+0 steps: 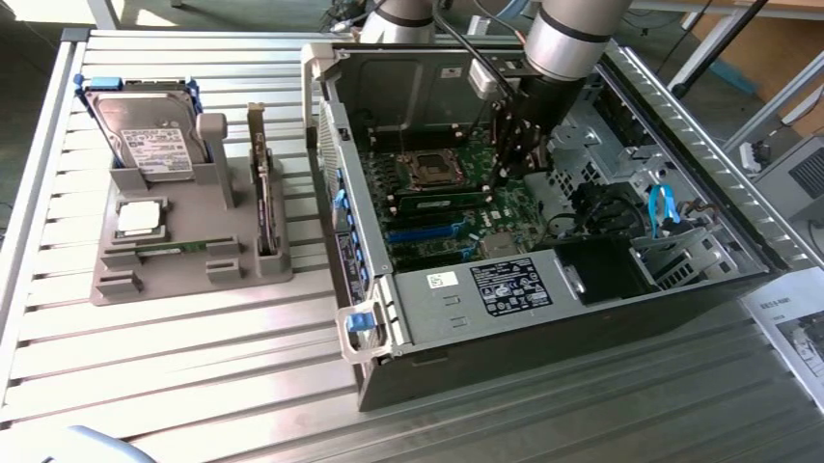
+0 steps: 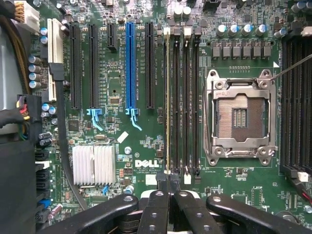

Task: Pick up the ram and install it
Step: 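Press down the ram until it locks into place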

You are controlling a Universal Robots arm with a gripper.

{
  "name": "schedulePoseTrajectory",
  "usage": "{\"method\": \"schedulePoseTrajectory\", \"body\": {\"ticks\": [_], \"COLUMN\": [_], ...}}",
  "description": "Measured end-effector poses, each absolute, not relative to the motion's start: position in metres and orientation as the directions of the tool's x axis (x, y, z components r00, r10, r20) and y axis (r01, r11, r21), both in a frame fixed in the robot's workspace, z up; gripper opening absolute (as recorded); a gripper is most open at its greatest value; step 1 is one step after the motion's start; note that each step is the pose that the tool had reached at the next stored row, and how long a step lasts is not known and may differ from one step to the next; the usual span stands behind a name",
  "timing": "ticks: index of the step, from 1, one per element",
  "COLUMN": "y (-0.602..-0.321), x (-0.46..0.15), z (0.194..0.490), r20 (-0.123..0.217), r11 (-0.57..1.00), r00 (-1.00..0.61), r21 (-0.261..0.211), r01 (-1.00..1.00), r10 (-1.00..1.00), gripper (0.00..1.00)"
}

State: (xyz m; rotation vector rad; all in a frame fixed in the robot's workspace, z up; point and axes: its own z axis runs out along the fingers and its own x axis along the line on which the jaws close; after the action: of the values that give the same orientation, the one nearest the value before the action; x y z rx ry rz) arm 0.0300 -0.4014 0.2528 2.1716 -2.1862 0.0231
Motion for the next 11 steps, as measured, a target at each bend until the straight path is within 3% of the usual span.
{"method": "schedulePoseTrajectory", "body": {"ticks": [11], "y": [-0.401], "x": [0.017], "z": [0.253], "r20": [0.053], "r11": [0.007], "r00": [-0.006], "r21": [0.032], "r01": [-0.999], "r10": [-0.999], "gripper": [0.10]}}
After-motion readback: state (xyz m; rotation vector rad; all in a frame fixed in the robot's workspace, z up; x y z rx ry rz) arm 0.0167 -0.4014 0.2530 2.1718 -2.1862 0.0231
